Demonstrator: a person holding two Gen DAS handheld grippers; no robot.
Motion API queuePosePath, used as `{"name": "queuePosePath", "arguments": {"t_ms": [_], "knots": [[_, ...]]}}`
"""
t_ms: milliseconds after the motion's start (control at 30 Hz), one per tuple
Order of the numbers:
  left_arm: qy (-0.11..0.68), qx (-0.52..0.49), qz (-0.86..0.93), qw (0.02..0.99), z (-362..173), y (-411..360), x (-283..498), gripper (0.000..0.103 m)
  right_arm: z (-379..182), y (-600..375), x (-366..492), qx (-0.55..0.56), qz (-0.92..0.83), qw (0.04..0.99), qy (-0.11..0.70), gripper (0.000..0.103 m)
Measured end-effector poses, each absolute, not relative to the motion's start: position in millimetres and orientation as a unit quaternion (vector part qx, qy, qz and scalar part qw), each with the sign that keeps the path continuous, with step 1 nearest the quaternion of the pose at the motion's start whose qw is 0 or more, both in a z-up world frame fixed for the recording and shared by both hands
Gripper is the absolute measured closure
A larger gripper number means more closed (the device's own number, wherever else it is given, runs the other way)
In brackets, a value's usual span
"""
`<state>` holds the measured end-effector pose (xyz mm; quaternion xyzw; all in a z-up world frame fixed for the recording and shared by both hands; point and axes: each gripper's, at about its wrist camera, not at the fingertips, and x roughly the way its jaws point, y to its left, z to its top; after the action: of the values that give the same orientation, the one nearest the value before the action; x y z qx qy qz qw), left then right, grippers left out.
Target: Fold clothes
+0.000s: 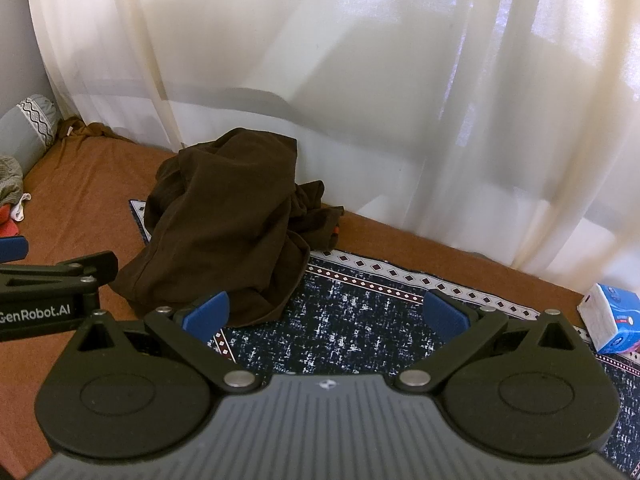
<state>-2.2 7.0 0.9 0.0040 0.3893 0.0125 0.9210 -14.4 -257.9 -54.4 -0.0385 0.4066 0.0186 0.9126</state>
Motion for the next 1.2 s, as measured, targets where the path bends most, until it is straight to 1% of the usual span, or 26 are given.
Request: {"name": "queuePosePath", "arguments": {"t_ms": [767, 1000, 1200], "knots": [[0.397, 0.001, 0.013, 0.918, -4.3, 8.4, 4.6, 0.000, -62.5, -257.4, -7.0, -0.038, 0.023, 0.910, 0.412, 0.000], [0.424, -0.009, 0.012, 0.906, -31.2, 14.6, 32.1, 0.000, -75.6, -256.2, 8.7, -0.036, 0.028, 0.907, 0.419, 0.000], [0.447, -0.008, 0.011, 0.894, -66.6, 22.1, 70.7, 0.000, -105.3, -250.2, 50.4, -0.016, 0.036, 0.902, 0.429, 0.000]]}}
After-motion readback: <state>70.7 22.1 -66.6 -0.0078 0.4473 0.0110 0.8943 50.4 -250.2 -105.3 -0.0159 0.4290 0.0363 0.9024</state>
